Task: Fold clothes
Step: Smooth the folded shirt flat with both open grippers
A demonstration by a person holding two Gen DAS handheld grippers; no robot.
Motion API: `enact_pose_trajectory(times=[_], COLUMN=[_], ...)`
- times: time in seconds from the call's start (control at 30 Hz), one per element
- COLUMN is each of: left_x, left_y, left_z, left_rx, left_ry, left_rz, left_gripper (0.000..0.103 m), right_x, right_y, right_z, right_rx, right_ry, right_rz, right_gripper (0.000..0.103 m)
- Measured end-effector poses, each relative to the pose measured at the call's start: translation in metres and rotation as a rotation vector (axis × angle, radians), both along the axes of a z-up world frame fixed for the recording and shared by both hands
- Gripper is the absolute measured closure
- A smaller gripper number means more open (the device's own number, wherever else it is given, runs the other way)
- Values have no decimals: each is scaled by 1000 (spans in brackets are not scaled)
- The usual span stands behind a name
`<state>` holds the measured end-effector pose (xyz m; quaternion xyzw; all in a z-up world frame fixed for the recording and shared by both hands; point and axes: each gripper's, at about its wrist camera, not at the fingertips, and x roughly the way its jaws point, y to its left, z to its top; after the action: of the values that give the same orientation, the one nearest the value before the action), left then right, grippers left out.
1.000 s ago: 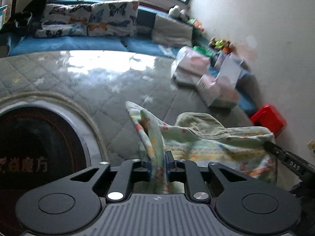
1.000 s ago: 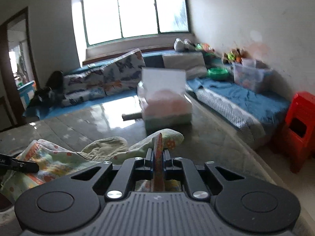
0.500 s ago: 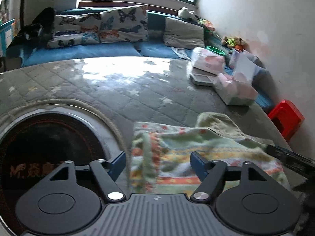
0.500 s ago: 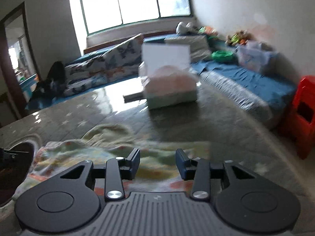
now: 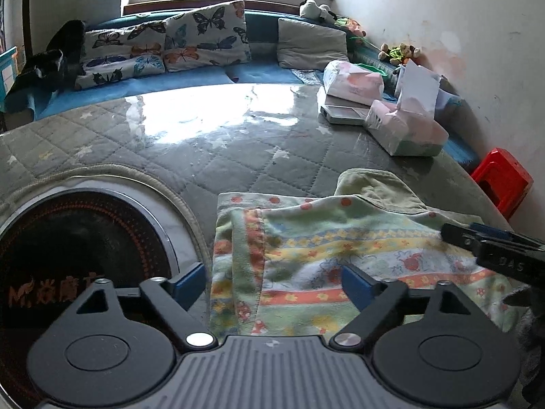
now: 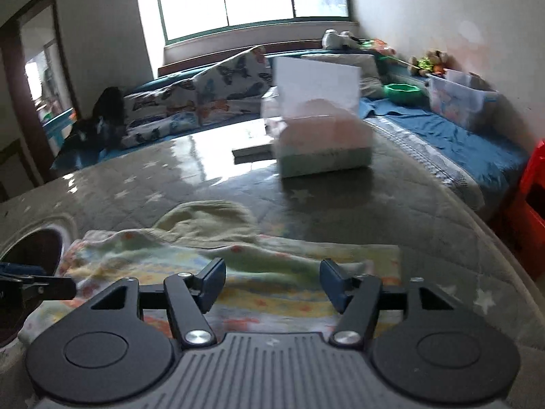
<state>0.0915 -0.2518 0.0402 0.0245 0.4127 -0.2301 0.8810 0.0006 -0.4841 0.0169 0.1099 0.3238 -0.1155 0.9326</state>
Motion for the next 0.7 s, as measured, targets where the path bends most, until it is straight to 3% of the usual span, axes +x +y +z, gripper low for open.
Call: enact_pose_trajectory(times=[0.03,0.4,0.53,0.7], left_x=[0,4,3,3], left_y=[0,2,4,9], left_z=[-1,-9,-10,-10], left_rx=[3,49,57,65], left_ry=[1,-5,-7,-15], left_rz=[-1,5,5,5], left_gripper=[10,3,1,1], right_x=[3,30,29,41], right_y=[3,16,25,41], right_z=[-1,-4,2,3], right_rx=[-5,-42,-59,-92], right_ry=[4,26,-3,22], right_rz=[7,46,61,110], right_gripper=[31,8,0,0])
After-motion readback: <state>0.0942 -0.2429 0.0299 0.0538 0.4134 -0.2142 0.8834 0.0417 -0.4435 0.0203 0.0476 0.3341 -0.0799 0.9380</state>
